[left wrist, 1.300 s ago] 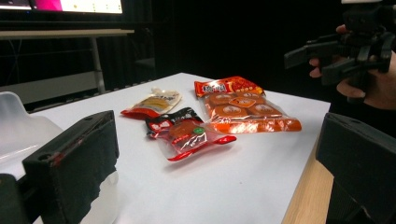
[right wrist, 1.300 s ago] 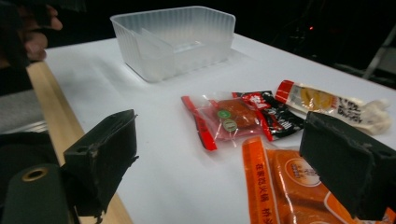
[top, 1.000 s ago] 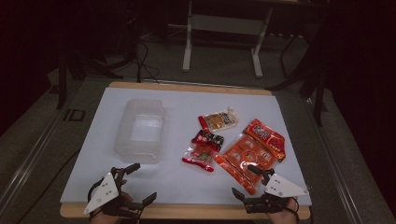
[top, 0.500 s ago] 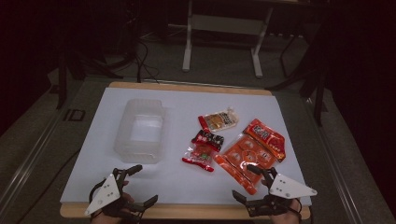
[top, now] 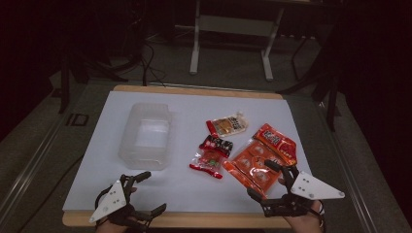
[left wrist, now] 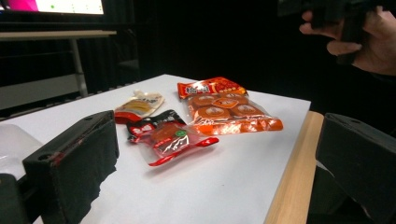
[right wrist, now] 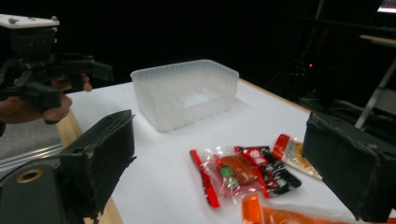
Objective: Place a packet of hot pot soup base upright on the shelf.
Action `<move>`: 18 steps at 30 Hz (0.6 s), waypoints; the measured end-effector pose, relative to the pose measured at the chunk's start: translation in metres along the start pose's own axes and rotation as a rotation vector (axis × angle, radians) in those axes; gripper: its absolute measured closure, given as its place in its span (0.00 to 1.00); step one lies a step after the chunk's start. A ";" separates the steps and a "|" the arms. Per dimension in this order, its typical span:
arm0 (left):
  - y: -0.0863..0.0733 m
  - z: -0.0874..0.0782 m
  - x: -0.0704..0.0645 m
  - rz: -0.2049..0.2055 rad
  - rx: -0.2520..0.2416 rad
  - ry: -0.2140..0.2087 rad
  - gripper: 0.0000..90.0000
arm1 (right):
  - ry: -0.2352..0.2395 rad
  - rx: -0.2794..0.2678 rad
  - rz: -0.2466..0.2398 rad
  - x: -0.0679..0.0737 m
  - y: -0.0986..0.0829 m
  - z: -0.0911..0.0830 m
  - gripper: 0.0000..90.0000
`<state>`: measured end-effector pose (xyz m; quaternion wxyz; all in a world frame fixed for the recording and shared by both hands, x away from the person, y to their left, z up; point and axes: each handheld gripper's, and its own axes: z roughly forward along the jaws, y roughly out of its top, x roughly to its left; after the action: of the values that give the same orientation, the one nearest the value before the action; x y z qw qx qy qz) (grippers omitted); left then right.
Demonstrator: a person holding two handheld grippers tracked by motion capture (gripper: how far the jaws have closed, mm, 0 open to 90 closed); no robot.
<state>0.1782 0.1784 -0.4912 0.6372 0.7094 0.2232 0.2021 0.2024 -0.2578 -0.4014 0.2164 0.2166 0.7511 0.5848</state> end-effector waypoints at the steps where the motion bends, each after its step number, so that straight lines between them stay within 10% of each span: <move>1: 0.000 0.000 0.000 0.000 0.000 0.000 0.00 | 0.000 0.000 0.000 0.000 0.000 0.000 0.10; 18: -0.001 0.002 -0.001 -0.003 0.020 -0.003 0.00 | -0.138 -0.039 -0.039 -0.049 0.028 -0.003 0.10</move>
<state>0.1782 0.1766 -0.4924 0.6308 0.7157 0.2252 0.1977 0.2423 -0.2821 -0.3703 0.2834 0.2375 0.7269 0.5786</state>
